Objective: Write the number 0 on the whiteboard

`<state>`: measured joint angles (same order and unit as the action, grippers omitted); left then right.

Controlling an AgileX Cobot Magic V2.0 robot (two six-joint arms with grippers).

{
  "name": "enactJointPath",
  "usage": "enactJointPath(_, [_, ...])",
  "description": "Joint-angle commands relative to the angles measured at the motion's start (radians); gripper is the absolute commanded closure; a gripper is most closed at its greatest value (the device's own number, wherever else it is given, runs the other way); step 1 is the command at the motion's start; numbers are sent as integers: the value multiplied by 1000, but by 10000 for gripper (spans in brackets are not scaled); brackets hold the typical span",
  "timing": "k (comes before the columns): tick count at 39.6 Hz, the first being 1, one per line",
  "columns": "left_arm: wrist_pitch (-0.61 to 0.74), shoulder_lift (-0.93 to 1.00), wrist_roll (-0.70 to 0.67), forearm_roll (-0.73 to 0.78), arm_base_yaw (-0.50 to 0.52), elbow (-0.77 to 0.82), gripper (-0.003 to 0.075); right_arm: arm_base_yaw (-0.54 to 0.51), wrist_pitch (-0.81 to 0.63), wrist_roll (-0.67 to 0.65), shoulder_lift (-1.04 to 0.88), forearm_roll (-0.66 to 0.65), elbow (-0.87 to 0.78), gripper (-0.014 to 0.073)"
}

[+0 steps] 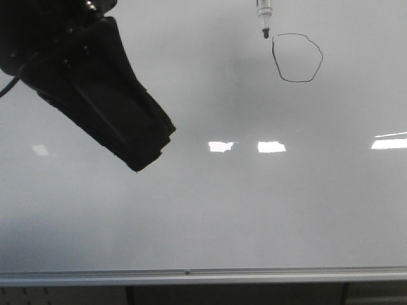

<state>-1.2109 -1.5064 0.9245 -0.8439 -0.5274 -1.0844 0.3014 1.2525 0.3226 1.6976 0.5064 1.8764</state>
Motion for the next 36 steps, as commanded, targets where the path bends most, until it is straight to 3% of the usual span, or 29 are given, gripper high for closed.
enactJointPath(1, [-45, 39, 19, -96, -8, -28, 393, -6, 77, 64, -100, 126, -95, 655])
enactJointPath(5, [-42, 39, 19, -118, -8, -28, 138, -6, 39, 112, -168, 176, -260, 655])
enactJointPath(9, [-38, 39, 47, -148, -8, -28, 17, -6, -13, 153, -239, 232, -418, 655])
enactJointPath(17, [-37, 39, 178, -333, -8, -28, 69, -4, -98, 309, -320, 498, -660, 655])
enactJointPath(23, [-48, 39, 182, -355, -8, -28, 113, -4, -117, 440, -339, 707, -742, 655])
enactJointPath(30, [-53, 39, 182, -355, -8, -28, 204, -4, -136, 479, -344, 769, -754, 655])
enactJointPath(36, [-53, 39, 182, -346, -8, -28, 384, -4, -143, 481, -344, 770, -754, 655])
